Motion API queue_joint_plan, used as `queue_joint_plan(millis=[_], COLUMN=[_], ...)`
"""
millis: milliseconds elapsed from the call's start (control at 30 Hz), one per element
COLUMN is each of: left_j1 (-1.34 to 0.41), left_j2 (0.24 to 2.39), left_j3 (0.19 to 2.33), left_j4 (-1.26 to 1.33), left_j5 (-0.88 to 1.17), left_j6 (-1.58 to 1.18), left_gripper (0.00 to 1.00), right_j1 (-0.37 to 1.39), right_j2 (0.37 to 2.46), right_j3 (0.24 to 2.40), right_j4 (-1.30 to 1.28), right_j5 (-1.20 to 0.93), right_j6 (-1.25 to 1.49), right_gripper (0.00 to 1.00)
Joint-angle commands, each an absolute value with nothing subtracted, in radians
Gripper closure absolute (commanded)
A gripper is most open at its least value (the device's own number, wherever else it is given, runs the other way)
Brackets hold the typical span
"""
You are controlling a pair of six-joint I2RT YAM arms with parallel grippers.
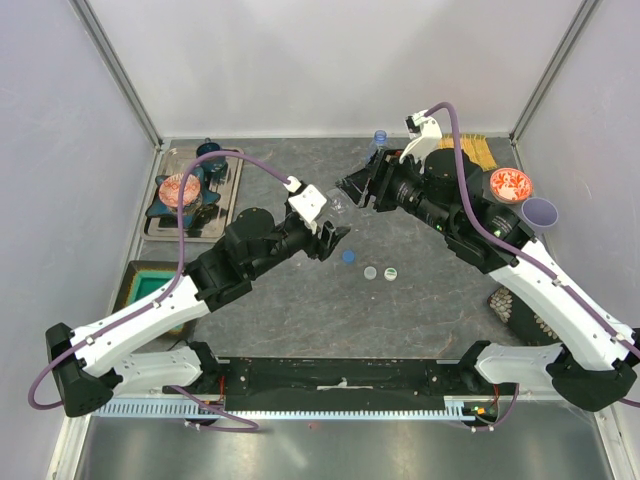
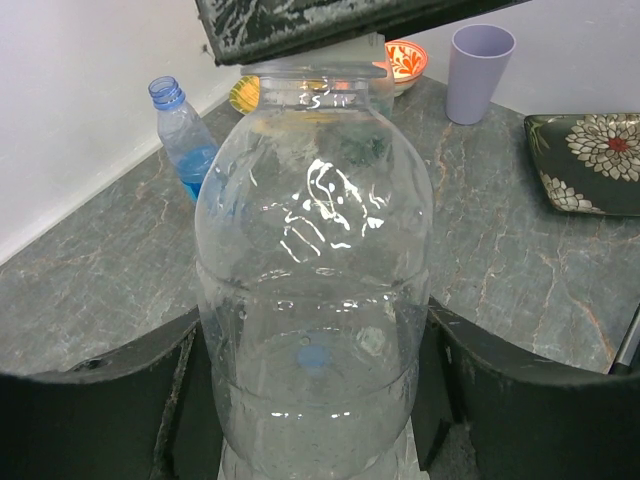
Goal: Unscrew the bottle caps
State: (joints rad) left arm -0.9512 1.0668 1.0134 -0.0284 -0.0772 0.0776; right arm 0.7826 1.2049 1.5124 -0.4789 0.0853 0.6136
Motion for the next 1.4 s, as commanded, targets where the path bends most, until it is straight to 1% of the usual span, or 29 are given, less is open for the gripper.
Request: queue_joint_plan(millis=[0, 167, 300, 367, 467, 567, 600, 667, 700, 733, 767, 833, 933, 967, 1033, 1067, 1133, 1167, 1200, 1267, 1300, 1333, 1367], left_j1=[-0.954, -0.954, -0.956, -0.954, -0.954, -0.954, -0.956, -0.956, -0.954, -0.956, -0.956, -0.954, -0.925, -0.902, -0.818, -0.787, -0.71, -0.694, -0.666, -0.652, -0.644, -0.643, -0.644], left_j2=[1.048, 1.057, 1.06, 1.061, 1.062, 1.06, 1.058, 1.055, 1.052, 1.048, 1.036, 1.019, 0.977, 0.971, 0.959, 0.963, 0.983, 0.992, 1.014, 1.04, 1.057, 1.087, 1.106], left_j3=[1.014, 1.015, 1.014, 1.014, 1.014, 1.014, 1.014, 1.015, 1.015, 1.015, 1.014, 1.015, 1.032, 1.049, 1.063, 1.078, 1.085, 1.085, 1.083, 1.071, 1.068, 1.063, 1.046], left_j4=[0.009, 0.008, 0.009, 0.009, 0.009, 0.009, 0.009, 0.009, 0.009, 0.009, 0.012, 0.012, 0.006, 0.006, 0.024, 0.043, 0.14, 0.179, 0.231, 0.386, 0.435, 0.551, 0.613], left_j5=[-0.087, -0.087, -0.084, -0.084, -0.083, -0.083, -0.084, -0.081, -0.078, -0.072, -0.051, -0.009, 0.188, 0.38, 0.583, 0.77, 0.932, 1.063, 1.119, 1.255, 1.291, 1.322, 1.365], left_j6=[0.114, 0.115, 0.117, 0.115, 0.115, 0.117, 0.117, 0.115, 0.114, 0.114, 0.112, 0.1, 0.054, 0.028, -0.084, -0.13, -0.277, -0.326, -0.432, -0.535, -0.633, -0.684, -0.737], left_gripper=[0.58, 0.58, 0.58, 0.58, 0.58, 0.58, 0.58, 0.58, 0.58, 0.58, 0.58, 0.58, 0.59, 0.6, 0.6, 0.6, 0.6, 0.6, 0.59, 0.58, 0.58, 0.58, 0.58], right_j1=[0.784, 0.784, 0.784, 0.784, 0.784, 0.784, 0.782, 0.782, 0.782, 0.784, 0.784, 0.784, 0.784, 0.784, 0.784, 0.782, 0.784, 0.784, 0.782, 0.784, 0.784, 0.784, 0.782], right_j2=[1.186, 1.178, 1.175, 1.174, 1.173, 1.174, 1.175, 1.173, 1.17, 1.17, 1.169, 1.17, 1.163, 1.155, 1.132, 1.124, 1.109, 1.103, 1.091, 1.074, 1.049, 1.033, 1.002], right_j3=[1.531, 1.536, 1.536, 1.529, 1.523, 1.517, 1.514, 1.506, 1.503, 1.497, 1.496, 1.499, 1.512, 1.511, 1.514, 1.514, 1.517, 1.516, 1.513, 1.494, 1.483, 1.447, 1.428], right_j4=[-0.443, -0.437, -0.437, -0.434, -0.428, -0.423, -0.422, -0.42, -0.419, -0.419, -0.419, -0.419, -0.431, -0.436, -0.437, -0.437, -0.437, -0.436, -0.428, -0.399, -0.381, -0.323, -0.29], right_j5=[0.107, 0.113, 0.118, 0.118, 0.112, 0.1, 0.095, 0.091, 0.077, 0.068, 0.049, -0.041, -0.17, -0.196, -0.288, -0.323, -0.392, -0.469, -0.509, -0.63, -0.678, -0.717, -0.791], right_j6=[0.607, 0.601, 0.595, 0.594, 0.592, 0.591, 0.589, 0.589, 0.583, 0.575, 0.563, 0.506, 0.41, 0.387, 0.33, 0.316, 0.292, 0.269, 0.262, 0.239, 0.233, 0.235, 0.25], right_gripper=[0.37, 0.37, 0.44, 0.45, 0.51, 0.65, 0.74, 0.83, 0.93, 0.98, 1.0, 1.0, 1.0, 1.0, 1.0, 1.0, 1.0, 1.0, 1.0, 1.0, 1.0, 1.0, 1.0])
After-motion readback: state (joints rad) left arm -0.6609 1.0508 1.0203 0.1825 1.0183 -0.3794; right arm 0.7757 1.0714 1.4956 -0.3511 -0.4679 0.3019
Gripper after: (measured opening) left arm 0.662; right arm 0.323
